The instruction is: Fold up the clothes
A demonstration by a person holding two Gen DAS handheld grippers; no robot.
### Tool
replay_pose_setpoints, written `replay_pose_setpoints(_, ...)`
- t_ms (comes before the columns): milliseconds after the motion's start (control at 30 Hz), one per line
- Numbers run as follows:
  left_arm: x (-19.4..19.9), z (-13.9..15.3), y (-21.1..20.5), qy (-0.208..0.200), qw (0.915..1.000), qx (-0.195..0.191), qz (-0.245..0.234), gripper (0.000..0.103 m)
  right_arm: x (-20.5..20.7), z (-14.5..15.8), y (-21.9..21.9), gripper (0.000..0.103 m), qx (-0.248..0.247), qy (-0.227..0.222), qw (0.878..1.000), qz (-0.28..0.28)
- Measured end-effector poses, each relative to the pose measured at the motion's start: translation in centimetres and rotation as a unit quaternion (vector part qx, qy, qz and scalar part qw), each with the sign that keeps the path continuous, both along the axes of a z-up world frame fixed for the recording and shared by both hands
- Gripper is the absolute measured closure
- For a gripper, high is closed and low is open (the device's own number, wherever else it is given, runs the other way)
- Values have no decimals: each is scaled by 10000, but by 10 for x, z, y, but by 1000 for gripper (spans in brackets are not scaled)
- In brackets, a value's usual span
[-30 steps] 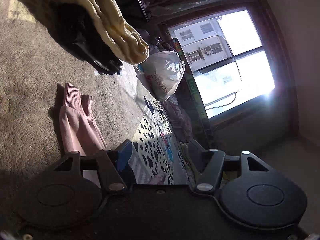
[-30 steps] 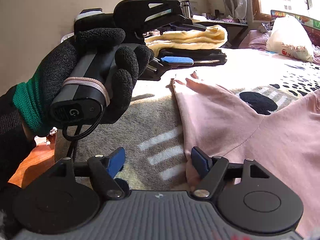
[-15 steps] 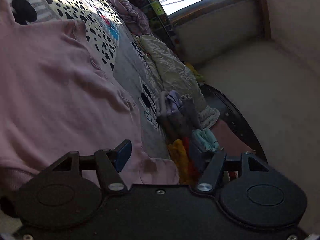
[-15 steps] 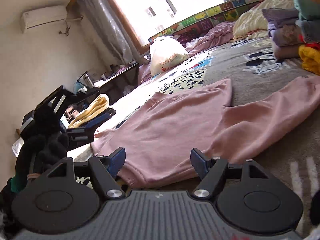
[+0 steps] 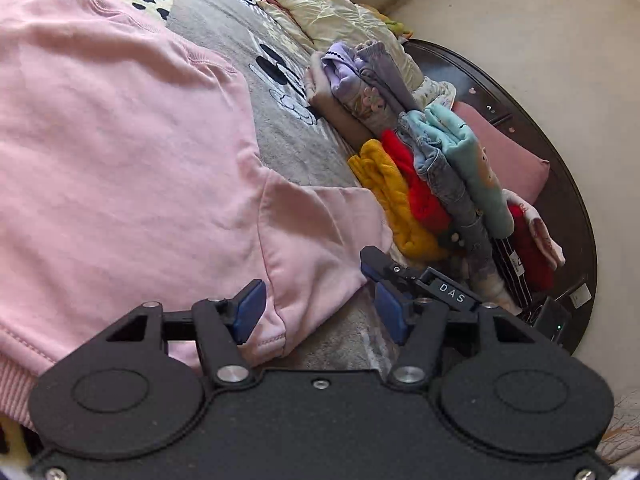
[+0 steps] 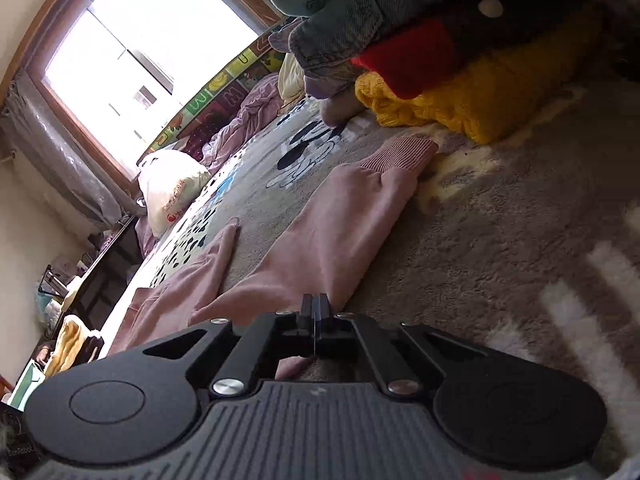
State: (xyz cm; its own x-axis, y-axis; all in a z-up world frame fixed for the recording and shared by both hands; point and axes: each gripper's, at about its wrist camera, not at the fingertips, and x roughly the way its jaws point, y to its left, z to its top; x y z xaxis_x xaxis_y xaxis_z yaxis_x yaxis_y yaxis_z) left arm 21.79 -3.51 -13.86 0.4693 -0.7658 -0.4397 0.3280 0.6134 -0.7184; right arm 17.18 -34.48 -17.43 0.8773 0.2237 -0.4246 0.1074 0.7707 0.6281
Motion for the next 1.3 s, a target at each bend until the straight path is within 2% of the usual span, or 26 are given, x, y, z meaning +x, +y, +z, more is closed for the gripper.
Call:
replay_pose_setpoints(33, 2, 2, 5, -40, 9999, -100, 80, 43, -2, 5, 6, 94, -194, -61, 9998, 12)
replay_pose_setpoints(100, 10, 1, 14, -2, 9986, -452, 257, 43, -6, 14, 18, 65, -409, -376, 9983, 156)
replay_pose_setpoints(133, 14, 0, 16, 6, 9980, -521, 371, 43, -7, 17, 25, 43, -458, -561, 9970, 265)
replay_pose_setpoints(167, 19, -3, 17, 62, 9974, -548, 473, 43, -7, 21, 31, 41, -479, -704, 9955, 420)
replay_pose_setpoints(300, 35, -18, 28, 542, 9922, -675, 902, 49, 38, 24, 64, 44, -309, -683, 9840, 1615)
replay_pose_setpoints(333, 39, -21, 32, 663, 9907, -756, 921, 50, 50, 23, 71, 48, -282, -648, 9799, 1864)
replay_pose_setpoints(400, 42, -20, 31, 668, 9915, -765, 815, 50, 71, 18, 77, 50, -321, -349, 9789, 1987)
replay_pose_setpoints(467, 42, -17, 30, 600, 9936, -655, 701, 49, 73, 14, 60, 86, -192, -8, 9908, 1338)
replay_pose_setpoints(500, 42, -16, 29, 571, 9943, -610, 661, 49, 67, 11, 43, 88, 36, 55, 9958, 908)
replay_pose_setpoints(567, 43, -15, 29, 567, 9946, -590, 633, 49, 51, 10, 23, 93, 111, 16, 9995, 292)
replay_pose_setpoints(633, 43, -15, 31, 564, 9947, -601, 618, 49, 45, 15, 24, 91, -403, 3, 9992, 36)
replay_pose_setpoints(700, 42, -14, 32, 535, 9946, -616, 640, 49, 40, 20, 29, 82, -874, -93, 9961, -94)
replay_pose_setpoints(733, 41, -14, 33, 542, 9942, -648, 664, 49, 38, 24, 35, 73, -1076, -227, 9939, 56)
replay_pose_setpoints(800, 39, -16, 38, 601, 9925, -784, 725, 49, 31, 32, 47, 71, -1444, -484, 9876, 385)
replay_pose_setpoints(900, 38, -17, 42, 634, 9911, -875, 780, 49, 14, 40, 75, 71, -1206, -888, 9739, 1708)
replay_pose_setpoints(967, 35, -17, 41, 533, 9924, -810, 754, 49, 13, 30, 87, 72, -651, -645, 9704, 2234)
replay_pose_setpoints(1000, 33, -17, 41, 481, 9931, -775, 741, 49, 16, 21, 96, 70, -725, -174, 9707, 2284)
replay_pose_setpoints(1033, 30, -16, 41, 399, 9942, -704, 704, 49, 17, 14, 97, 88, -895, 105, 9729, 2131)
replay_pose_setpoints(1067, 27, -15, 41, 329, 9951, -634, 681, 49, 14, 12, 90, 95, -716, 122, 9785, 1930)
replay_pose_setpoints(1100, 24, -14, 42, 260, 9959, -563, 660, 49, 11, 12, 83, 95, -600, 143, 9827, 1749)
replay_pose_setpoints(1133, 20, -12, 42, 161, 9968, -467, 629, 49, 6, 17, 81, 96, -743, 157, 9842, 1601)
replay_pose_setpoints(1167, 16, -9, 42, 31, 9977, -327, 590, 49, -3, 25, 80, 85, -1097, 109, 9846, 1358)
replay_pose_setpoints(1200, 9, -3, 40, -163, 9982, -134, 556, 47, -12, 31, 77, 80, -1322, 63, 9847, 1131)
replay_pose_setpoints(1233, 1, 3, 37, -362, 9980, 63, 522, 45, -18, 32, 67, 70, -1090, 13, 9896, 936)
replay_pose_setpoints(1267, -6, 8, 35, -561, 9969, 261, 488, 44, -26, 32, 51, 53, -716, -64, 9953, 653)
replay_pose_setpoints(1300, -14, 14, 32, -768, 9950, 464, 428, 44, -30, 33, 39, 44, -565, -120, 9977, 359)
